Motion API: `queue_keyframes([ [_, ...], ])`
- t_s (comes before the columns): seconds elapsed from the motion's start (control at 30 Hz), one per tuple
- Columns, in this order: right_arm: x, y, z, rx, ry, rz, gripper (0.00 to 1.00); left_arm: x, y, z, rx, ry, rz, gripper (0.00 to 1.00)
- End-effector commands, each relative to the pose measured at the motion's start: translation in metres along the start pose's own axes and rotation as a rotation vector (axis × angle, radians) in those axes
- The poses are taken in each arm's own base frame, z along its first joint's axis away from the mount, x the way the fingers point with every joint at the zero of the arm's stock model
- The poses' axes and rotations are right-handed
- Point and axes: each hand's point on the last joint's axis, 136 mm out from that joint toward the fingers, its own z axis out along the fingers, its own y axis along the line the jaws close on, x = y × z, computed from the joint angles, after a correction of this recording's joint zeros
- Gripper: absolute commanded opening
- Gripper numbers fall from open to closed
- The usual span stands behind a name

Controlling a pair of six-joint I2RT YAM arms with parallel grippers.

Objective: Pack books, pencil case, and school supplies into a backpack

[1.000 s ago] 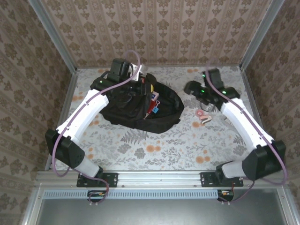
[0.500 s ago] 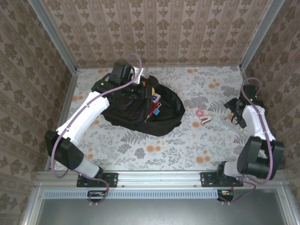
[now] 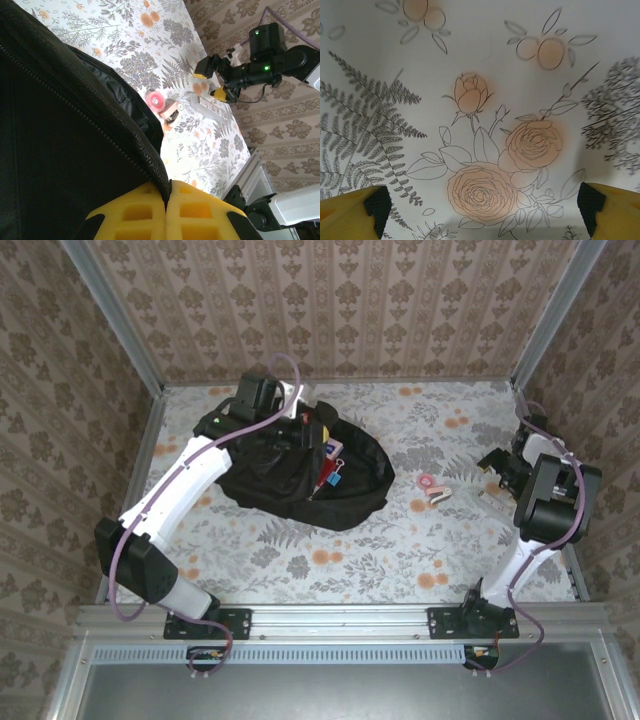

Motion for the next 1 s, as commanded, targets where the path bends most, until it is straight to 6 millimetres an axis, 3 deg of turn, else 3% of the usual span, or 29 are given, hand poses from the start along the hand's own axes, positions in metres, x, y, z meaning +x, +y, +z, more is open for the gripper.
queue_keyframes([
  [0.0, 0.027, 0.0, 0.008, -0.035, 0.088, 0.046, 0.99, -0.012, -0.019, -0.019, 0.063, -0.061, 0.034, 0.0],
  [0.53, 0.087, 0.002, 0.005, -0.174, 0.197, 0.149, 0.99, -0.012, -0.022, -0.025, 0.062, -0.078, 0.045, 0.0],
  [0.97, 0.12, 0.001, -0.002, -0.139, 0.199, 0.026, 0.9, -0.013, -0.022, -0.026, 0.063, -0.079, 0.045, 0.0],
])
